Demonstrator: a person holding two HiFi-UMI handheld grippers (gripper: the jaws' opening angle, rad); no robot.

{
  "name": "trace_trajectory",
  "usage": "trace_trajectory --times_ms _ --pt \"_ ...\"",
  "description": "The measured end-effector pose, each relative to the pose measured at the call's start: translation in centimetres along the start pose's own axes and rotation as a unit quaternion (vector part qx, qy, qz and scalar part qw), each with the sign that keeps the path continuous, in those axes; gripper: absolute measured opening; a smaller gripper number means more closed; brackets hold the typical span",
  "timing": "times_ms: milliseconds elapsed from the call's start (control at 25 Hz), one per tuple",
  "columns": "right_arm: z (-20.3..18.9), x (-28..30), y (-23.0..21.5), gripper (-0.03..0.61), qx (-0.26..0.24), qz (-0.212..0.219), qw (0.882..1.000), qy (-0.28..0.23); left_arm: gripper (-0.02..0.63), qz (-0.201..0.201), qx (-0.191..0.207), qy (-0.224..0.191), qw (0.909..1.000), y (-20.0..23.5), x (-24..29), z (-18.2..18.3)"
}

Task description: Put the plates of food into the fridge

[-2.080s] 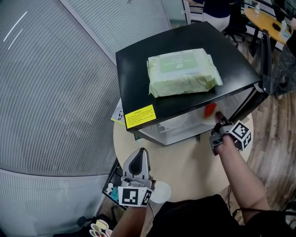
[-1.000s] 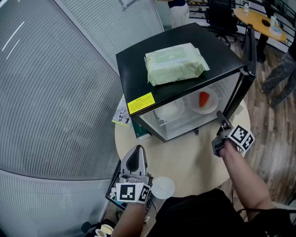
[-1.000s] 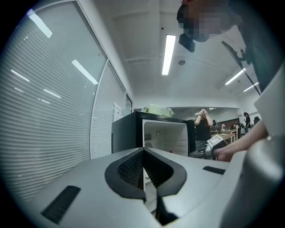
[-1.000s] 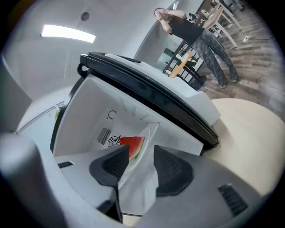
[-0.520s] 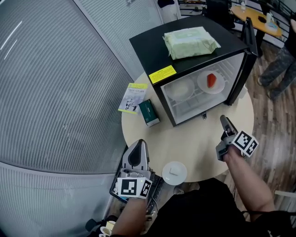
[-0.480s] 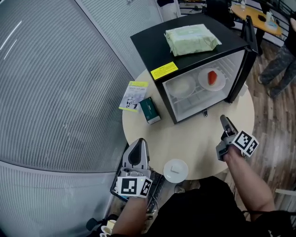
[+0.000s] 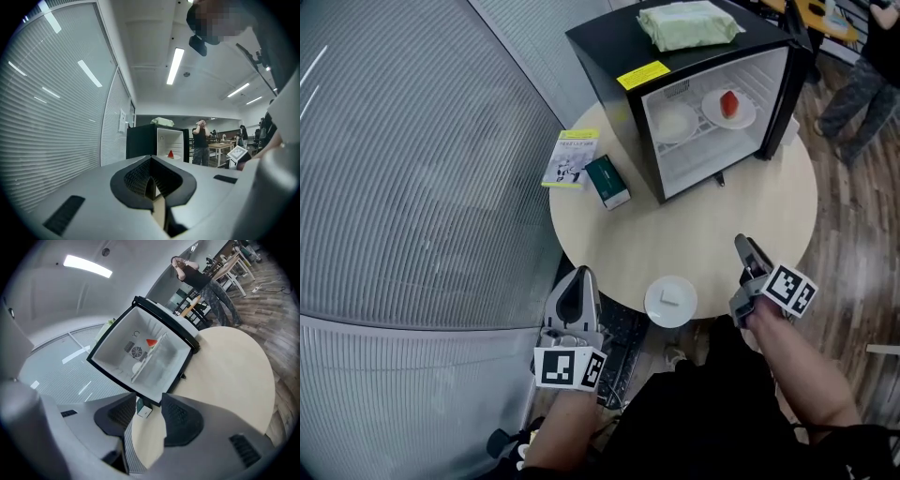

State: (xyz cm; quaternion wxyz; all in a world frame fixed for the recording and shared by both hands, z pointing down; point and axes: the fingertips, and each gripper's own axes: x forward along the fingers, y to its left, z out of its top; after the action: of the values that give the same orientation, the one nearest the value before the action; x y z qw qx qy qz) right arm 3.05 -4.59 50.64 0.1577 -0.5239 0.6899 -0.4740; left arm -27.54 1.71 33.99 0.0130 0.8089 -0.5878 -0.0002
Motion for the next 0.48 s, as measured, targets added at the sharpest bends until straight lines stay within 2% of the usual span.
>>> trace_trajectory --times_ms 160,480 --pt "-4.0 -2.1 -1.3 0.172 0.009 -0.015 1.0 0.019 0.003 -0.004 -0.001 0.005 1.0 0.0 -2.3 -0.8" --pt "-13.4 -4.5 -3.8 0.172 0.027 -0.037 0.994 0.095 0.003 0.0 -0.002 0.029 0.9996 0.4 -5.2 -3.3"
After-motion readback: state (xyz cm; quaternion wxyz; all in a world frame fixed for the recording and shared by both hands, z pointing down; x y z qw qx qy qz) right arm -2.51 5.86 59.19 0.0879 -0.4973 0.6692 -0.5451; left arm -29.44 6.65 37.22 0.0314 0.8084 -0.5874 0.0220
